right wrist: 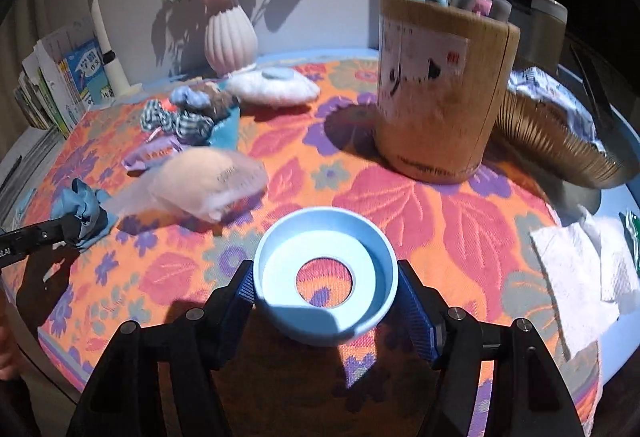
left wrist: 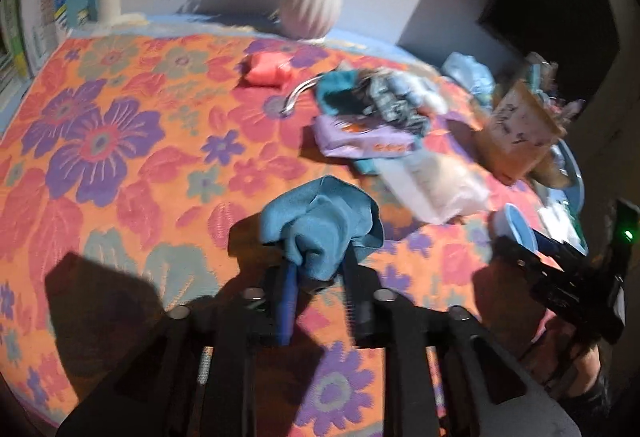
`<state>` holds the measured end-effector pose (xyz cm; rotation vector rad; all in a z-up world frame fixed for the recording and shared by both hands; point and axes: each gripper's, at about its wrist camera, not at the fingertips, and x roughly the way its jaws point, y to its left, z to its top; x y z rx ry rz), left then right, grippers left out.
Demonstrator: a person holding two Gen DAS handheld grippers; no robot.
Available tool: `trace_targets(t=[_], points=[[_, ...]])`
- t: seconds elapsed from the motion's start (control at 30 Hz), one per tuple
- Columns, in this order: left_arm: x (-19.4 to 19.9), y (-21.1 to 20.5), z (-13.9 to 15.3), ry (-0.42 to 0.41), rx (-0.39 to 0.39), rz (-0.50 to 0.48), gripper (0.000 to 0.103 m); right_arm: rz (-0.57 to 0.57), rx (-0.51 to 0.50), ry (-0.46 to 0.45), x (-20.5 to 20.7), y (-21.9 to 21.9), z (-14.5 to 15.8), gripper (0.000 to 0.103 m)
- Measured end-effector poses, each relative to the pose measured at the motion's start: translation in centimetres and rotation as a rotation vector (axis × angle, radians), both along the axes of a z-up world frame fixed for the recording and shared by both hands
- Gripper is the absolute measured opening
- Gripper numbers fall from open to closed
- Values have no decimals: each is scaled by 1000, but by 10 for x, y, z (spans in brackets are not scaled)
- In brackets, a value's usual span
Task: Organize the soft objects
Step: 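Carry cloth and lid to the glass bowl and release both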
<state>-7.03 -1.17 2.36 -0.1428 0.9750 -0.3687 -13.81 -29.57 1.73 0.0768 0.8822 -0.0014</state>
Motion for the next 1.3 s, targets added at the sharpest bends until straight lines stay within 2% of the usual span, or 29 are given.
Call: trace_targets(t=[0.07, 0.13, 0.2, 0.27, 0.3, 0.37, 0.4, 0.43, 0.5, 0.6, 0.8, 1.07, 1.3], points=[[2, 5, -5, 8, -13, 29, 40, 4, -11, -1, 0, 2, 0, 68], [4, 7, -7, 8, -30, 47, 54, 6, -14, -1, 1, 2, 0, 70], [6, 7, -7, -5, -26, 61, 61, 8, -10, 0, 2, 3, -1, 76], [9, 2, -6, -16, 8, 74, 62, 10, -10, -1, 2, 4, -1, 79], [11, -1, -7, -18, 19, 65, 59, 10, -13, 0, 3, 6, -2, 79], [11, -8, -8, -29, 36, 56, 41, 12, -15, -4, 4, 8, -2, 79], [11, -11, -9, -27, 41, 47, 26, 14, -12, -10, 4, 8, -1, 76], [11, -13, -9, -27, 43, 44, 19, 12, -13, -14, 3, 8, -1, 70], [6, -16, -6, -41, 47, 35, 13, 16, -10, -25, 3, 6, 0, 66], [-7, -27, 10, -104, 75, 8, 12, 8, 10, -49, -3, 0, 5, 66], [-36, -67, 55, -235, 1, -138, 12, -35, 35, -119, -17, -21, 34, 66], [-47, -143, 79, -261, -87, -315, 12, -158, 39, -190, -40, -73, 71, 66], [-59, -220, 96, -279, -111, -460, 12, -291, 60, -217, -61, -139, 87, 66]])
